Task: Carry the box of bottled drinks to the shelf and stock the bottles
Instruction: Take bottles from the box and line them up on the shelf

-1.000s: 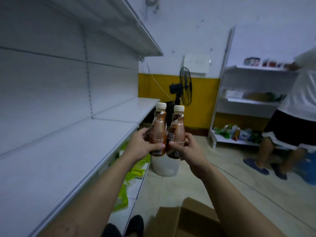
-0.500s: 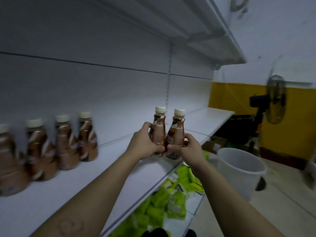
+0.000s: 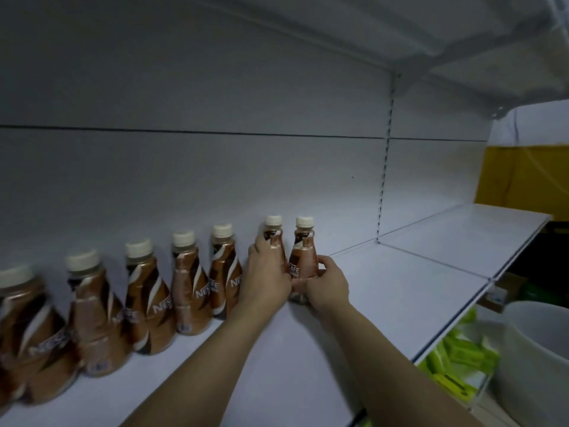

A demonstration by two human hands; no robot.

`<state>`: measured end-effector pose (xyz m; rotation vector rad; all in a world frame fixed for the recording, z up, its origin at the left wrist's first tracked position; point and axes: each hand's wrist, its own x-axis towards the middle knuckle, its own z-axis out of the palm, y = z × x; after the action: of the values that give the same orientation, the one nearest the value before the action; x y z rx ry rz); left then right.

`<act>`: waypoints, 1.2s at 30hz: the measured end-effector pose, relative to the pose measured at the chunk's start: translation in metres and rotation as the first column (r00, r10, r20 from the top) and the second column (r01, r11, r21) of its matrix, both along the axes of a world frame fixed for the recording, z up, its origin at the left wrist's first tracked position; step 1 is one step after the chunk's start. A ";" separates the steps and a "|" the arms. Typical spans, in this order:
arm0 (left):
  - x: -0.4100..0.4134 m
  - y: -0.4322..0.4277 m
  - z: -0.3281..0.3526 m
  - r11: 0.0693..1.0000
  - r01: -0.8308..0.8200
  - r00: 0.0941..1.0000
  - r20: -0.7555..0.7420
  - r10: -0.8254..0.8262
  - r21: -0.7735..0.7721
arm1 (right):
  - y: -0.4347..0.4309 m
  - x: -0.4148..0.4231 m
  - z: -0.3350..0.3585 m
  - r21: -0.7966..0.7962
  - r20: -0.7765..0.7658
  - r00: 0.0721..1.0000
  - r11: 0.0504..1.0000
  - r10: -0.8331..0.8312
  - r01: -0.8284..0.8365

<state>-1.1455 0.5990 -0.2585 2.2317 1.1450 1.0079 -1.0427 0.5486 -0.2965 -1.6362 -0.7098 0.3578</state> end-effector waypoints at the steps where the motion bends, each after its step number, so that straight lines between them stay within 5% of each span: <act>1: 0.000 0.001 0.007 1.000 0.003 1.000 0.027 -0.004 0.016 | 0.005 -0.002 -0.001 -0.005 0.016 1.000 1.000 -0.011 0.011; 15: -0.002 0.037 0.075 0.841 -0.078 0.892 -0.339 0.298 0.536 | 0.031 -0.007 -0.011 -0.055 0.223 0.973 0.997 0.063 -0.052; 27: -0.020 0.051 0.075 0.842 -0.061 0.932 -0.273 0.240 0.535 | 0.029 -0.014 -0.011 -0.255 0.186 0.935 0.934 0.301 -0.249; 36: -0.074 0.016 0.076 0.747 0.036 0.943 -0.271 0.196 0.664 | -0.011 -0.044 0.012 -0.164 0.315 0.939 0.983 0.136 -0.087</act>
<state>-1.2194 0.6145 -0.1823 3.0351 1.1381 1.2649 -1.0864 0.5372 -0.2843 -1.8229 -1.0500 0.2259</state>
